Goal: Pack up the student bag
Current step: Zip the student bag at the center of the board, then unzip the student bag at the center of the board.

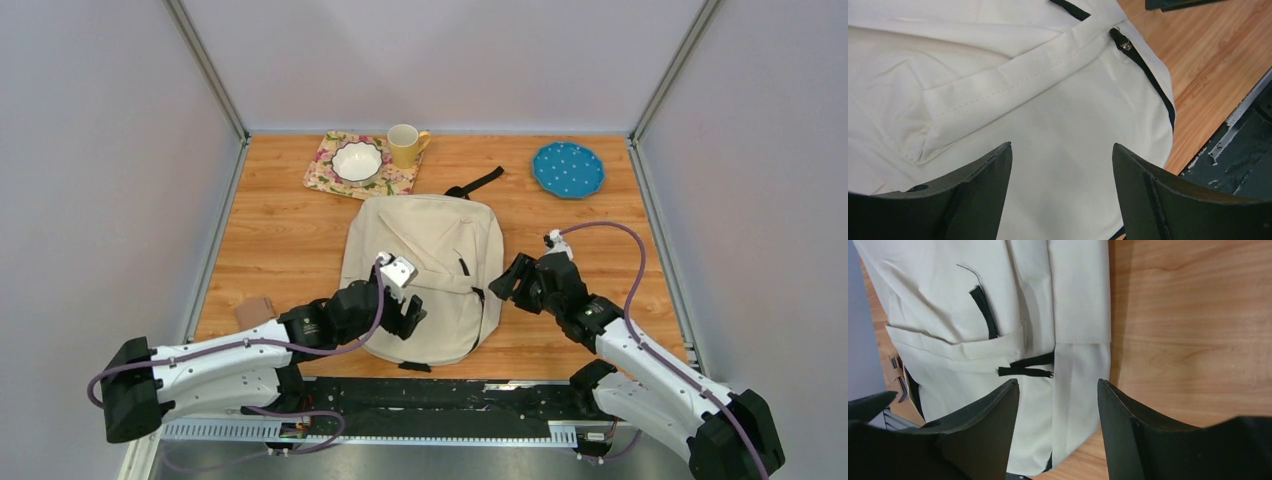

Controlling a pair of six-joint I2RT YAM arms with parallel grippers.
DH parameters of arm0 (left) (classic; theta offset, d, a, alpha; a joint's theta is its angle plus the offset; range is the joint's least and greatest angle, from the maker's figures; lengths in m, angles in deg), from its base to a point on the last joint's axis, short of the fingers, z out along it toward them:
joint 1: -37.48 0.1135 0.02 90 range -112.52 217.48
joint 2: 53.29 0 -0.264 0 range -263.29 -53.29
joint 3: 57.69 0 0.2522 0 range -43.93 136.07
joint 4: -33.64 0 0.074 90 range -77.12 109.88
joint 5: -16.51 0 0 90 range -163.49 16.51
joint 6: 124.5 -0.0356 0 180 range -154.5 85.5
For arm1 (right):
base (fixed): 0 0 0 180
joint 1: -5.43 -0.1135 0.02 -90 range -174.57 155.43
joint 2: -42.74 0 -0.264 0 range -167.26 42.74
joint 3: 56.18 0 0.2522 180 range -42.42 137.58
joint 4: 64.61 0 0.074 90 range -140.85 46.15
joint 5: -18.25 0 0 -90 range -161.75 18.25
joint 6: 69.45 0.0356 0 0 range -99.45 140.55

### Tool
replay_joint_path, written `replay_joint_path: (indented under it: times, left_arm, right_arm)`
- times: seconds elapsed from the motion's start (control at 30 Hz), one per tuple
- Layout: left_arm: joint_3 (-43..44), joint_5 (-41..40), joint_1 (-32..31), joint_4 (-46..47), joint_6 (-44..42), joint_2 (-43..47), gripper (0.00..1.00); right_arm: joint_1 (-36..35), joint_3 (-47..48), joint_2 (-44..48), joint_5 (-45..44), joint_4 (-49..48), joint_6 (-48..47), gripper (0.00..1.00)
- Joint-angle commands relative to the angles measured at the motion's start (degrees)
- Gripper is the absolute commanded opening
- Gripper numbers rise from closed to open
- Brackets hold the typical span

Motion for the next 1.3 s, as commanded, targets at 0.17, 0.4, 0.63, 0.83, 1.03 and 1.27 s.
replay_joint_path:
  times: [0.17,0.4,0.63,0.83,1.03,1.27]
  left_arm:
    - [12.1,10.0,8.2,-5.3,6.9,-4.6,0.86]
    - [31.0,12.4,10.5,-12.7,10.0,-23.9,0.86]
    - [45.0,13.8,11.0,-21.3,12.9,-38.6,0.84]
    - [49.6,11.2,11.2,-25.9,15.0,-45.5,0.78]
    - [51.8,7.3,11.2,-28.3,18.0,-49.9,0.75]
    - [57.7,3.0,11.2,-30.1,21.0,-54.6,0.73]
  right_arm:
    - [0.2,-3.2,3.4,2.2,-4.7,7.3,0.61]
    - [1.9,-2.9,3.1,1.1,-6.9,7.8,0.54]
    - [10.0,0.3,-6.7,17.9,-15.0,7.7,0.52]
    - [11.1,0.9,-9.5,20.3,-16.4,8.2,0.51]
    - [11.1,-1.3,-4.7,16.5,-13.0,7.7,0.51]
    - [11.1,-4.5,4.0,14.0,-8.4,7.7,0.51]
